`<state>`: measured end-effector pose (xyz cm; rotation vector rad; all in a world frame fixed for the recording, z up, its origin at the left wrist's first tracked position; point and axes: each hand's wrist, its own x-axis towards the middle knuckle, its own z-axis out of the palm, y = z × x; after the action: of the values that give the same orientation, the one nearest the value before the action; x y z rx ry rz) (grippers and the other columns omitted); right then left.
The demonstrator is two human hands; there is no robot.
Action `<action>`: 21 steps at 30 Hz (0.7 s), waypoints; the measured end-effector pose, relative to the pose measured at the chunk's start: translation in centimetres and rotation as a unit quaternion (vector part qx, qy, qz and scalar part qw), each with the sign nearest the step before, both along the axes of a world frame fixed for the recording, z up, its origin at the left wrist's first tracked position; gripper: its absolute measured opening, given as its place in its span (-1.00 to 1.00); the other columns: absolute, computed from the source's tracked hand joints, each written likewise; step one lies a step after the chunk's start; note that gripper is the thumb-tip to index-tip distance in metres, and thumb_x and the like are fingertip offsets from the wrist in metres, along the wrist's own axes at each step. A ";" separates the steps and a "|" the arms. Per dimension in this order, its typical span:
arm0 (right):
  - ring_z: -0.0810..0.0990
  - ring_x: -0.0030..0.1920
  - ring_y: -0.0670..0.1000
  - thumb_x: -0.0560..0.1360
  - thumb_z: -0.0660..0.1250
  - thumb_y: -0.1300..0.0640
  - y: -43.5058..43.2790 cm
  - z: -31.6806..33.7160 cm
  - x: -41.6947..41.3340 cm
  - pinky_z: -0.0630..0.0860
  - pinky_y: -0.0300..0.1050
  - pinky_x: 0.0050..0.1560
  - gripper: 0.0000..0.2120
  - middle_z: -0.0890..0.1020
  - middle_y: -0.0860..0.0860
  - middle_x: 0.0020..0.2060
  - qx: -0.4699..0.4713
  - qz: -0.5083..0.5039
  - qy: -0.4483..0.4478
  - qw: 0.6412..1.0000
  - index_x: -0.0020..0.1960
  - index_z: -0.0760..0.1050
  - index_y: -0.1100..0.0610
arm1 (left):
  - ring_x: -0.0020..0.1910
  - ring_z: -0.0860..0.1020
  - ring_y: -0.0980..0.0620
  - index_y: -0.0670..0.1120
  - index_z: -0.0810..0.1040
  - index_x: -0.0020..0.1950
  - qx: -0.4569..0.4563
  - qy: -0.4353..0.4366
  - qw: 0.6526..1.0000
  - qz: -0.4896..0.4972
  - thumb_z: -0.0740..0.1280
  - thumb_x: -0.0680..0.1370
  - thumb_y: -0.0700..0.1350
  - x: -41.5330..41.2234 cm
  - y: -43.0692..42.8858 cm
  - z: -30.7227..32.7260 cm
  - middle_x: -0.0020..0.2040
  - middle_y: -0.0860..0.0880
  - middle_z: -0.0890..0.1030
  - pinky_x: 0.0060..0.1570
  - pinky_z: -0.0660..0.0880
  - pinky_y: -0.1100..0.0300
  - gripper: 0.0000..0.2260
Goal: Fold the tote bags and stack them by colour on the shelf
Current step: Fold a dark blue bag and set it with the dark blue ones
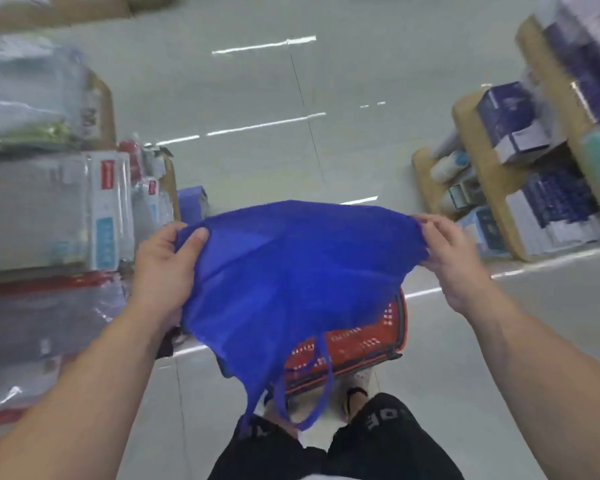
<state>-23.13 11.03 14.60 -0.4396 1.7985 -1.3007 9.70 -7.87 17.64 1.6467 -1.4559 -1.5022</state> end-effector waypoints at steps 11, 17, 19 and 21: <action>0.64 0.21 -0.05 0.08 0.64 -0.38 2.2 5.0 4.5 0.60 0.12 0.20 -0.11 0.61 -0.16 0.27 0.057 0.296 -0.010 0.954 0.34 0.38 -0.44 | -0.38 0.66 -0.03 -0.13 0.63 -0.04 0.200 0.144 0.952 0.180 0.34 0.63 -0.08 1.2 5.5 16.3 -0.25 -0.11 0.69 -0.40 0.60 0.19 -0.84; 0.72 -0.06 0.00 0.59 0.39 0.04 0.5 5.8 3.3 0.61 0.07 0.07 -0.88 0.75 -0.04 -0.08 -0.006 0.272 0.039 0.961 0.03 0.67 0.05 | -0.34 0.64 -0.06 -0.13 0.65 -0.13 0.171 0.133 0.966 0.141 0.32 0.58 -0.12 0.6 10.6 21.5 -0.21 -0.13 0.68 -0.31 0.62 0.17 -0.84; 0.69 -0.07 0.06 0.64 0.32 0.10 -0.2 7.2 2.5 0.56 0.05 0.04 -0.82 0.74 0.01 -0.08 -0.051 0.233 0.003 0.971 0.03 0.64 0.18 | -0.41 0.63 -0.02 -0.14 0.61 -0.14 0.098 0.057 0.986 0.119 0.31 0.55 -0.27 1.1 12.1 22.8 -0.25 -0.13 0.67 -0.42 0.59 0.19 -0.87; 0.61 -0.12 0.07 0.64 0.31 0.10 -0.7 8.7 1.4 0.49 0.03 -0.05 -0.76 0.66 0.09 -0.12 -0.074 0.188 -0.028 0.979 0.02 0.55 0.30 | -0.48 0.58 0.03 -0.15 0.56 -0.15 0.041 -0.046 0.993 0.103 0.32 0.54 -0.37 2.5 14.2 23.2 -0.33 -0.09 0.62 -0.52 0.51 0.24 -0.85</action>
<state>-21.70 10.29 23.34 -0.7767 1.4879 -1.1669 12.21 6.28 40.88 1.8751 -1.2396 -1.4049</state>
